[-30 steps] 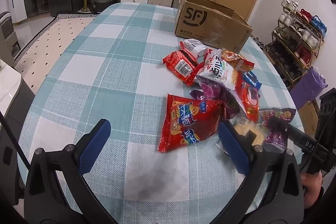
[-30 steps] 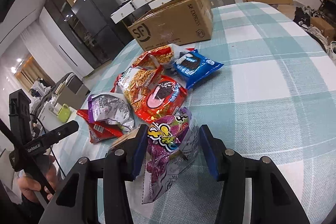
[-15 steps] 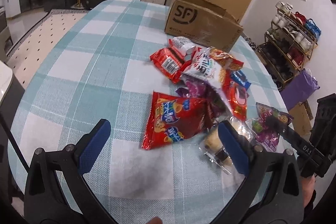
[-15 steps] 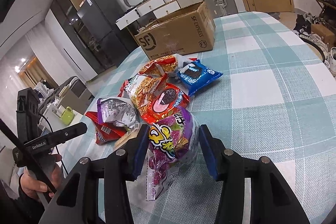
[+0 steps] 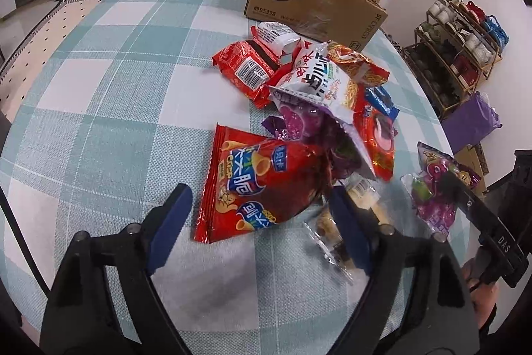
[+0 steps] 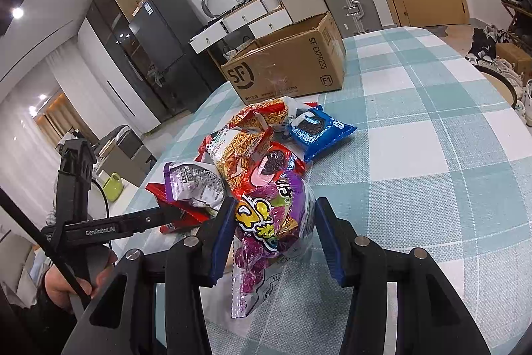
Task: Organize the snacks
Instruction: 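Grasp the red chip bag with the left gripper while the right gripper holds the purple bag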
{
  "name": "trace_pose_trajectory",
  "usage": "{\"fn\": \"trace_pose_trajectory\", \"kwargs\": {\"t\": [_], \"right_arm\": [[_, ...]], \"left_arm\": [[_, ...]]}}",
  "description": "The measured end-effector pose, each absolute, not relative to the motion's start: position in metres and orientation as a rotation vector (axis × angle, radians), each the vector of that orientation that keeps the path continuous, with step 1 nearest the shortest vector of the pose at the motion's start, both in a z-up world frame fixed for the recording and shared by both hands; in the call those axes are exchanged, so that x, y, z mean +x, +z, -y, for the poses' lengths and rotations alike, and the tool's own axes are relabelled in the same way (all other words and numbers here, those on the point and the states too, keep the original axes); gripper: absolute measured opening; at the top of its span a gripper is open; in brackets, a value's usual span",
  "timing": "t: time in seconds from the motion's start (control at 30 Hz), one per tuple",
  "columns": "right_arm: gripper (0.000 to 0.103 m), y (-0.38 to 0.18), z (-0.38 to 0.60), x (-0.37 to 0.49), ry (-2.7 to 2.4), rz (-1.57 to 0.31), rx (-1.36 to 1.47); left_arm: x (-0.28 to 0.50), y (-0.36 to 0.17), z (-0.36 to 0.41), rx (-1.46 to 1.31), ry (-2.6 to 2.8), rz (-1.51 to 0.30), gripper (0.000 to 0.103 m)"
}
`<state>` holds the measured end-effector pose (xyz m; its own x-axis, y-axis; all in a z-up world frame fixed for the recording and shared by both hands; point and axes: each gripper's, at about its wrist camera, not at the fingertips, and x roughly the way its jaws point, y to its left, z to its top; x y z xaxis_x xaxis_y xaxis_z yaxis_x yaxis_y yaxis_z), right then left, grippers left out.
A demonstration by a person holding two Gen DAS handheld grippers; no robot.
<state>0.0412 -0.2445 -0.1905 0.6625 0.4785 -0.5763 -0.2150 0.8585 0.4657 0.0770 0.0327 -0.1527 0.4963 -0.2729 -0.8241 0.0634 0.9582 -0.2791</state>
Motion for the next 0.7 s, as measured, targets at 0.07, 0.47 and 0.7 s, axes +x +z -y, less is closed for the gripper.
{"fn": "trace_pose_trajectory", "kwargs": {"t": [0.07,0.47,0.7], "right_arm": [[0.048,-0.192,0.244,0.041,0.403,-0.754,0.38],[0.048,-0.198,0.245,0.041,0.398,-0.763,0.39],[0.048,-0.196,0.238,0.039,0.409,-0.766,0.376]], "left_arm": [[0.08,-0.154,-0.032,-0.225,-0.218,-1.052,0.082],[0.085,-0.161,-0.03,-0.205,-0.298,-1.001,0.045],[0.084,-0.164,-0.032,-0.215,-0.349,-0.997,0.024]]}}
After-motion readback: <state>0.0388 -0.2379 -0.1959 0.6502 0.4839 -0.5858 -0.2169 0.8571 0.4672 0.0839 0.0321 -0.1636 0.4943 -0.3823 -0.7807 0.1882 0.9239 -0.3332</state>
